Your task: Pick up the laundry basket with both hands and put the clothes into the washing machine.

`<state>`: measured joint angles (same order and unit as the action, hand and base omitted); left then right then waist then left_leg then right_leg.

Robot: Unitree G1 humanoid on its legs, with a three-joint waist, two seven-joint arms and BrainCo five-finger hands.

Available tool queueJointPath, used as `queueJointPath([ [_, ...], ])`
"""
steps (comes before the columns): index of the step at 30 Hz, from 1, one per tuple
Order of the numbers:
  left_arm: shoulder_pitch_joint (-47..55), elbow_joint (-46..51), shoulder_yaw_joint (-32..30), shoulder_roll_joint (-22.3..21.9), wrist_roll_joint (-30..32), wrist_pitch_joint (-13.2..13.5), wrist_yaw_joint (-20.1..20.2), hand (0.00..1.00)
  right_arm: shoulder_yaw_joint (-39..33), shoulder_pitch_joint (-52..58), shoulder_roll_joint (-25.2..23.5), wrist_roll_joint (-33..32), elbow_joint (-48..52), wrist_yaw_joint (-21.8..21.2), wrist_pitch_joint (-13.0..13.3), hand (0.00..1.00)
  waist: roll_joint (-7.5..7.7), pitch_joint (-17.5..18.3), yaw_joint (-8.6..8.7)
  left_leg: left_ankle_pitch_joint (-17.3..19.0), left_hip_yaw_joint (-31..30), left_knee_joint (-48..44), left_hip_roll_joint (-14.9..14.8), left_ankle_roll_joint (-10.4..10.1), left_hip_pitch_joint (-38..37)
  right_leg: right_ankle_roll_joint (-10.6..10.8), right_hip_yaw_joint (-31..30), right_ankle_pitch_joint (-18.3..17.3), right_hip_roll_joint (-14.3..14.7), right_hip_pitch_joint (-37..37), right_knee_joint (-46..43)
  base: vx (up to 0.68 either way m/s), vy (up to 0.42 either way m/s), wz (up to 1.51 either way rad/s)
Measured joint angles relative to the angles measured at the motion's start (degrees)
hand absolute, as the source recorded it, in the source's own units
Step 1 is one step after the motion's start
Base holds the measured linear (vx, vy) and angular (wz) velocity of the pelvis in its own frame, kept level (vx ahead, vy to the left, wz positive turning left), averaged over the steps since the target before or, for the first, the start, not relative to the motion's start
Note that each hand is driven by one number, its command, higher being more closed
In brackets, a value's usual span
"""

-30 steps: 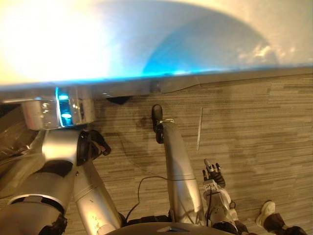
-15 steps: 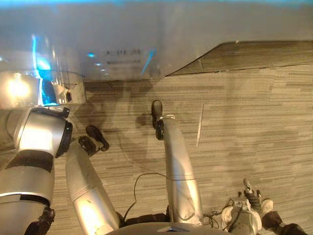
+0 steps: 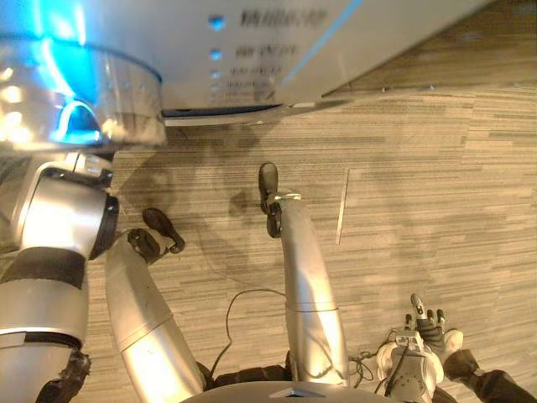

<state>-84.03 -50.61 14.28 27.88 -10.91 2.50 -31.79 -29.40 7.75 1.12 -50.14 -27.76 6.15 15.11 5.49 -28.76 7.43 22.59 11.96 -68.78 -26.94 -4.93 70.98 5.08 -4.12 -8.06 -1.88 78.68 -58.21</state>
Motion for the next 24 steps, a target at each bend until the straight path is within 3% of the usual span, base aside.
queueJointPath([
  [1,-0.2,-0.1,-0.9,-1.1,-17.8,3.1,2.2,1.0,0.0,-0.1,-0.2,0.1,0.0,0.9,-0.4,0.0,0.0,0.0,0.26,-0.1,0.5,0.8,0.0,0.1,0.0,-0.2,-0.1,0.6,0.0,-0.3,1.6,-0.06,0.047,-0.09],
  [2,-0.2,0.0,-0.9,-2.0,-27.4,5.4,3.8,1.0,0.0,-0.1,-0.5,0.2,0.0,1.6,-0.4,0.0,0.0,0.0,0.42,-0.2,0.7,1.0,0.0,0.1,0.0,0.0,-0.2,0.9,0.0,-0.4,2.2,-0.05,0.051,-0.11],
  [3,-0.2,0.0,-2.7,-4.1,-40.9,8.3,6.2,1.0,0.0,-0.1,-0.9,0.6,0.0,2.9,-0.7,0.0,0.0,0.0,0.82,-0.2,0.7,1.1,-0.1,0.1,0.0,0.3,-0.1,1.4,0.0,-0.8,3.1,-0.02,0.042,-0.09],
  [5,-0.2,0.7,-6.9,-7.3,-50.2,11.9,7.1,1.0,0.0,-0.2,-1.4,1.1,-0.1,4.4,-1.4,0.0,0.01,0.0,1.52,-0.2,0.8,1.0,-0.1,0.1,0.0,0.5,-0.2,1.8,0.0,-1.0,3.5,-0.01,0.044,-0.08],
  [9,-0.2,4.0,-11.9,-10.1,-58.3,16.9,7.1,1.0,0.3,-1.2,-2.3,2.4,0.2,5.1,-2.0,0.0,0.03,0.0,2.18,-0.5,0.9,0.7,-0.5,0.7,0.0,0.5,-0.1,2.4,0.0,-1.0,3.2,0.03,0.031,-0.04],
  [15,-0.6,7.2,-13.2,-9.8,-61.6,20.6,7.2,1.0,4.7,-1.7,-2.2,3.4,4.8,4.6,-2.6,0.0,0.12,0.1,2.24,-0.3,0.9,0.8,-0.7,0.6,-2.2,0.2,0.0,1.6,0.1,-2.7,2.7,0.01,0.004,0.01],
  [16,-0.4,7.2,-13.2,-9.3,-61.5,21.8,8.4,0.0,4.7,-1.7,-2.2,3.4,4.8,4.3,-2.6,0.0,0.29,0.2,2.52,0.0,1.0,0.8,-0.8,0.4,-2.6,0.2,-0.1,1.4,0.2,-3.0,2.8,0.01,0.012,-0.03],
  [21,-0.2,8.0,-13.0,-8.8,-60.9,22.6,8.5,0.0,4.6,-1.6,-2.1,3.3,4.5,4.0,-3.0,0.0,0.35,0.2,2.77,0.3,1.9,0.7,-0.8,0.6,-3.1,0.4,-0.5,1.4,0.2,-3.1,2.9,0.02,0.018,-0.04],
  [24,0.4,8.2,-12.5,-8.2,-56.0,21.1,8.5,0.0,4.6,-1.6,-2.2,3.3,4.2,3.1,-3.1,0.0,0.36,0.2,2.64,0.5,1.7,0.4,-0.8,0.7,-3.0,0.4,-0.4,1.4,0.1,-3.1,2.6,0.01,0.023,0.0],
])
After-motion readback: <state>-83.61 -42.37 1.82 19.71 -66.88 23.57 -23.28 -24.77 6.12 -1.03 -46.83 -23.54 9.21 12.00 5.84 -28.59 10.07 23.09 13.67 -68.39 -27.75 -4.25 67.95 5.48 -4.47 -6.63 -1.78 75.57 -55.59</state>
